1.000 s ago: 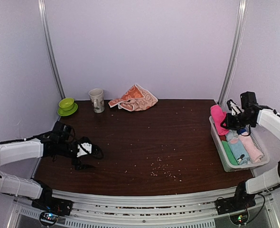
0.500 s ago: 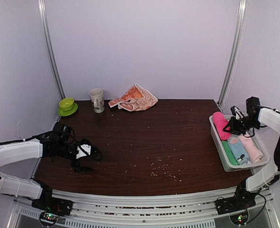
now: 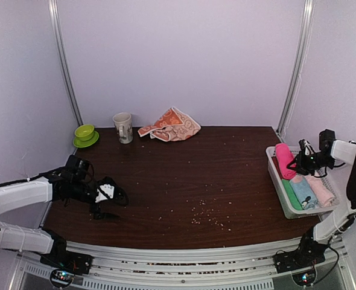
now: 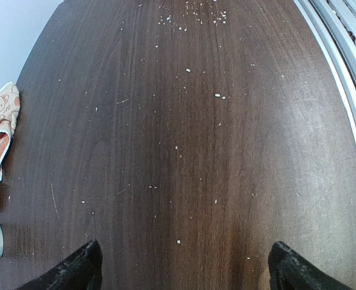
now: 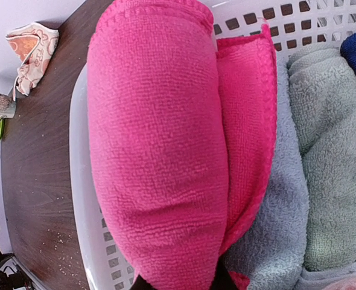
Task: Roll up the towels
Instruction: Place the towel.
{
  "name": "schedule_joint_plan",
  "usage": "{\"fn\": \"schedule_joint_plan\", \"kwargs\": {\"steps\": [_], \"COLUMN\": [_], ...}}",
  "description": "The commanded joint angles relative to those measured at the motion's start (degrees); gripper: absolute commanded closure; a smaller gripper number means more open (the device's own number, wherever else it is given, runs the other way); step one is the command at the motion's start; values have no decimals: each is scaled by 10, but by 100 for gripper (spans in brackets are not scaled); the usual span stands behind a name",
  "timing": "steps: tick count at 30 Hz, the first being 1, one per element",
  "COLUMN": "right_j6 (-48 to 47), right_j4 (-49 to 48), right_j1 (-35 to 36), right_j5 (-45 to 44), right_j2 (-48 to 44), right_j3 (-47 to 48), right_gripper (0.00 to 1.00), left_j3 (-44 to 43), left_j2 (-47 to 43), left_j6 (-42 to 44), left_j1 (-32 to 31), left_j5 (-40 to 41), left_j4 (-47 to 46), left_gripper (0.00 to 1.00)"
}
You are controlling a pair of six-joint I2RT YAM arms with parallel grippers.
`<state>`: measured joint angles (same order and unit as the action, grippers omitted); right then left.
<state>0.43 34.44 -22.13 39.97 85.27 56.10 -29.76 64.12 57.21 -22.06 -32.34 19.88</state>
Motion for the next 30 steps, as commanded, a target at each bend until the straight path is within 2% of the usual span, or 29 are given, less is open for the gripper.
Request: {"fn": "schedule_joint_plan", "kwargs": {"steps": [1, 7, 9, 23, 30], "right_j6": [6, -4, -5, 0, 5], "right_j4": [-12, 16, 22, 46, 33], "right_j1": [-5, -8, -9, -8, -7], "right_j5": [7, -36, -65, -93, -83], "right_j2": [18, 26, 14, -47, -36], "right_j3": [-6, 11, 14, 62, 66], "right_gripper": [82, 52, 46, 41, 41], "left_j3": [-4, -6, -5, -9, -9], "left_j2": [-8, -8, -7, -2, 0], "left_j6": [10, 11, 11, 10, 11], "left_j1": [3, 3, 3, 3, 3], "left_j5": [-19, -21, -23, -26, -26], "left_j4": [4, 8, 7, 10, 10], "left_gripper": [2, 2, 2, 2, 2]}}
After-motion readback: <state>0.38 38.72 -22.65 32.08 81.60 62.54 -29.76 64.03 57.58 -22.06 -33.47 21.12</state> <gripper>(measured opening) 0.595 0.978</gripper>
